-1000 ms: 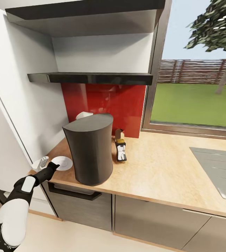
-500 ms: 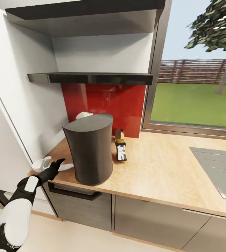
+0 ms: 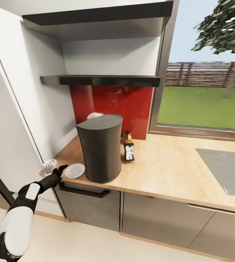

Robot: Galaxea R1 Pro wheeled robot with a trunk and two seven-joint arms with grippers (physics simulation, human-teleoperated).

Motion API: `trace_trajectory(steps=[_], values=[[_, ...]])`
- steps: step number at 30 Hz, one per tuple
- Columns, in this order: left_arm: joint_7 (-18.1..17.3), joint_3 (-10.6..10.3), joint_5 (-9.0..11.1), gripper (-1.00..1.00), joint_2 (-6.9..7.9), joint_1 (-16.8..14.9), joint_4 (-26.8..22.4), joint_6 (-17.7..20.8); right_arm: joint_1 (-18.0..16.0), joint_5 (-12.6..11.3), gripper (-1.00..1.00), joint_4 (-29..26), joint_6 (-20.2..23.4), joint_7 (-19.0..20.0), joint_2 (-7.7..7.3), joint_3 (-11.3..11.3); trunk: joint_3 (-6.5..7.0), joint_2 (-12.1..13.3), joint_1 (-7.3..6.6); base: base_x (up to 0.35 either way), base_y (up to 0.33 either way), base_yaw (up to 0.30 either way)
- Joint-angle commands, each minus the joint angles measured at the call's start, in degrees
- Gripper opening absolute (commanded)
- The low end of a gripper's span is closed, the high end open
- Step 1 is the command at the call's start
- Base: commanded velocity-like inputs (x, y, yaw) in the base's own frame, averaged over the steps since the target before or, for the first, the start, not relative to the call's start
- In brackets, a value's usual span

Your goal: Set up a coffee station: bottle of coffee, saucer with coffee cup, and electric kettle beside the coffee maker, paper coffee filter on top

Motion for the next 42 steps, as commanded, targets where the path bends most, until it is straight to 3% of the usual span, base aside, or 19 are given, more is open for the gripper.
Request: trace_trajectory(steps=[1, 16, 20, 25, 27, 31, 32, 36, 38, 41, 42], values=[[-0.1, 0.3, 0.2, 1.00, -0.02, -0.1, 0.0, 0.5, -0.1, -0.5, 1.00, 0.0, 0.2, 0.0, -0.02, 0.5, -0.13, -0.1, 0.00, -0.304, 0.137, 0.000], [-0.2, 0.2, 0.0, 1.00, -0.08, -0.1, 0.2, 0.7, -0.1, -0.5, 1.00, 0.0, 0.2, 0.0, -0.02, 0.5, -0.13, -0.1, 0.00, -0.221, 0.094, 0.000], [-0.7, 0.2, -0.1, 1.00, 0.02, 0.4, 3.4, 0.8, -0.1, -0.5, 1.00, 0.0, 0.2, 0.0, -0.02, 0.5, -0.13, -0.1, 0.00, -0.010, 0.004, 0.000], [-1.5, -0.4, -0.4, 1.00, 0.07, 5.2, 8.9, -0.2, -0.1, -0.5, 1.00, 0.0, 0.2, 0.1, -0.02, 0.5, -0.13, -0.1, 0.00, -0.002, 0.001, 0.000], [-1.6, -1.4, -1.6, 1.00, -0.07, 8.0, 9.6, -2.7, -0.1, -0.5, 1.00, 0.0, 0.2, 0.1, -0.02, 0.5, -0.13, -0.1, 0.00, 0.000, 0.000, 0.000], [-1.6, -8.3, -7.5, 1.00, 0.00, 14.4, 10.0, -14.4, -0.1, -0.5, 1.00, 0.0, 0.2, 0.1, -0.09, 0.5, -0.13, -0.1, 0.00, 0.000, 0.000, 0.000], [-1.6, -9.2, -8.3, 1.00, 0.03, 15.3, 10.0, -16.1, -0.1, -0.5, 1.00, 0.0, 0.2, 0.1, -0.09, 0.5, -0.13, -0.1, 0.00, 0.000, 0.000, 0.000], [-1.2, -13.9, -15.0, 1.00, 0.54, 21.4, 10.2, -28.8, -0.1, -0.5, 1.00, 0.0, 0.2, 0.1, -0.06, 0.5, -0.13, -0.1, 0.00, 0.000, 0.000, 0.000], [-1.0, -14.8, -20.5, 1.00, 0.75, 25.0, 10.2, -33.5, -0.1, -0.6, 1.00, 0.0, 0.2, 0.1, -0.12, 0.5, -0.13, -0.1, 0.00, 0.000, 0.000, 0.000], [-0.3, -15.3, -30.9, 1.00, 1.23, 30.0, 10.2, -38.5, -0.1, -0.8, 1.00, 0.0, 0.1, 0.0, -0.78, 0.4, -0.13, -0.1, 0.00, 0.000, 0.000, 0.000], [0.0, -15.3, -32.6, 1.00, 1.28, 30.8, 10.2, -39.0, -0.1, -0.8, 1.00, 0.0, 0.1, 0.0, -0.89, 0.4, -0.13, -0.1, 0.00, 0.000, 0.000, 0.000]])
